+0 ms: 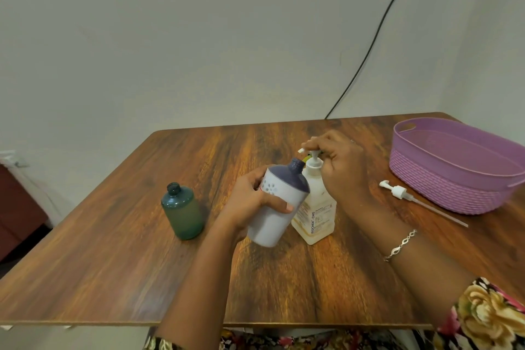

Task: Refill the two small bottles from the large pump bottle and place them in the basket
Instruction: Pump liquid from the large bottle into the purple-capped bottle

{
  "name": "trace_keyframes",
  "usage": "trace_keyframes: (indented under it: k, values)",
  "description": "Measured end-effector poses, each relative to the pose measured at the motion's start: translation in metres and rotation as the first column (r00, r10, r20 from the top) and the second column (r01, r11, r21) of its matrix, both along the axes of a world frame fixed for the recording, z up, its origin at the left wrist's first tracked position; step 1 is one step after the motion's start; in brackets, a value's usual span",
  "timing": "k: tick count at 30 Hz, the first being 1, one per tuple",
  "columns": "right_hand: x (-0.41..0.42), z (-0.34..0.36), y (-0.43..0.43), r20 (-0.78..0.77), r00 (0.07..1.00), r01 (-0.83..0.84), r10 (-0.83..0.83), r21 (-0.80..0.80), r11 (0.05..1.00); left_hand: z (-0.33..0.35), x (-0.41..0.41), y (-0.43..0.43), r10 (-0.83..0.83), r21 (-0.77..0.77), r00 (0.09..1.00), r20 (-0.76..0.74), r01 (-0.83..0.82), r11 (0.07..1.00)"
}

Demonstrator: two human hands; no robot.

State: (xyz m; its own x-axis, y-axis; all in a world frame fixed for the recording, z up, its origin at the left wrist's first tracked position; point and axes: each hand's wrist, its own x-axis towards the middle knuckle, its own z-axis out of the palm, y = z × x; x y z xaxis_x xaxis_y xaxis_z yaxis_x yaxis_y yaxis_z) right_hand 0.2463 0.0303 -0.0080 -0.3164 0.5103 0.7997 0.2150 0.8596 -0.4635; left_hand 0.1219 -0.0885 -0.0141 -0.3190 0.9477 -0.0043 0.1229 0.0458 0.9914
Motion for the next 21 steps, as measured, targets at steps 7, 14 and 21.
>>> trace_keyframes:
  k: [7, 14, 21]
  values:
    - [-0.001, -0.005, -0.001, 0.074, 0.997, 0.029, -0.036, 0.099, 0.995, -0.003, -0.002, 0.001, 0.01, -0.004, 1.0, -0.004, -0.01, 1.0]
    - [0.001, -0.01, -0.003, 0.036, 0.999, -0.008, 0.006, 0.059, 0.998, -0.006, -0.004, 0.001, 0.04, -0.013, 0.999, 0.017, -0.039, 0.999]
    - [0.002, 0.0, 0.002, 0.074, 0.997, -0.001, 0.0, 0.011, 1.0, -0.006, -0.008, 0.001, 0.033, -0.033, 0.999, -0.017, -0.034, 0.999]
